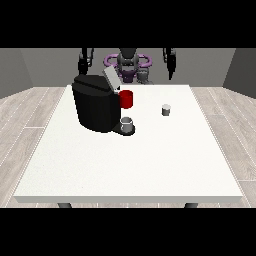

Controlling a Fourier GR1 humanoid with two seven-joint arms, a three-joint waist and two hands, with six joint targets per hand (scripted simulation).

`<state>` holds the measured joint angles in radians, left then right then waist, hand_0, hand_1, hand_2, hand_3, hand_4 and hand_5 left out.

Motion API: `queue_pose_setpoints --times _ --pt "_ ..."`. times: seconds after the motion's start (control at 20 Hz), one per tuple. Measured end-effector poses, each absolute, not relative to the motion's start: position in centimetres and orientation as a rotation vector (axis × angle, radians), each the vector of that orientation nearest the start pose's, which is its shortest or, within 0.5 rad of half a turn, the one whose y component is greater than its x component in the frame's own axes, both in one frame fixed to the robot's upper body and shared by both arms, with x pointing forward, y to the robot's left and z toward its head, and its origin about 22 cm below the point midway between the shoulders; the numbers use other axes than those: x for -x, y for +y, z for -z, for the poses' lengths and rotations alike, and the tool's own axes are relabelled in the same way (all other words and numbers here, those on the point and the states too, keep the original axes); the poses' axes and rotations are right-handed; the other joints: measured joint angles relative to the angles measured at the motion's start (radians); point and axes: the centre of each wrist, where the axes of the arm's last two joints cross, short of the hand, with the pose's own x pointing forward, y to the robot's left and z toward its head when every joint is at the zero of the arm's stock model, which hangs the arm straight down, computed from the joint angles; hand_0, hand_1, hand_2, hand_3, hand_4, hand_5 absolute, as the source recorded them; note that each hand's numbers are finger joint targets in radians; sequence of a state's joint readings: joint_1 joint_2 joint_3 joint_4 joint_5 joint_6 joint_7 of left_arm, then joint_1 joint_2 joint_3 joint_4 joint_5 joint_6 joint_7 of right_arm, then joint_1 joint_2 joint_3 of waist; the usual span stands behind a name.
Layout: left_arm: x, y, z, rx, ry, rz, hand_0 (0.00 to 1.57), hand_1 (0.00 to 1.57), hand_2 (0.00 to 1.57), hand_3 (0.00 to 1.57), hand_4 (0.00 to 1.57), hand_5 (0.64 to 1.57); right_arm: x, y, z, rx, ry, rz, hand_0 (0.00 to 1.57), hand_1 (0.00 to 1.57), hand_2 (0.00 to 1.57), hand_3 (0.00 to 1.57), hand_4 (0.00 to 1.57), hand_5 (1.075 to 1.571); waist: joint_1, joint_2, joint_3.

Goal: Insert the coffee pod into the coffee machine and close the lid

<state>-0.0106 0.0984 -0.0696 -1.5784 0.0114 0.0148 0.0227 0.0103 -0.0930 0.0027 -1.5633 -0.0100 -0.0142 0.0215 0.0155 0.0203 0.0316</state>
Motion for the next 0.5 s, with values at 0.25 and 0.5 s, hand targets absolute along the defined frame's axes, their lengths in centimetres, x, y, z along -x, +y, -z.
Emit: queue_pose_setpoints --times 0.25,0.5 --pt "-24.5 24.3 -0.7 -0.016 -1.601 0.107 0.0 0.0 0.0 0.0 0.32 1.571 -23.6 -25.2 0.6 0.068 -1.517 -0.065 0.0 0.0 0.0 0.0 0.13 1.571 -0.01 -0.024 -0.0227" --pt "-24.2 25.7 -0.1 0.011 -1.702 0.073 0.0 0.0 0.0 0.0 0.27 1.571 -23.5 -25.6 0.7 0.131 -1.598 0.066 0.0 0.0 0.0 0.0 0.18 1.571 -0.022 -0.03 -0.0291"
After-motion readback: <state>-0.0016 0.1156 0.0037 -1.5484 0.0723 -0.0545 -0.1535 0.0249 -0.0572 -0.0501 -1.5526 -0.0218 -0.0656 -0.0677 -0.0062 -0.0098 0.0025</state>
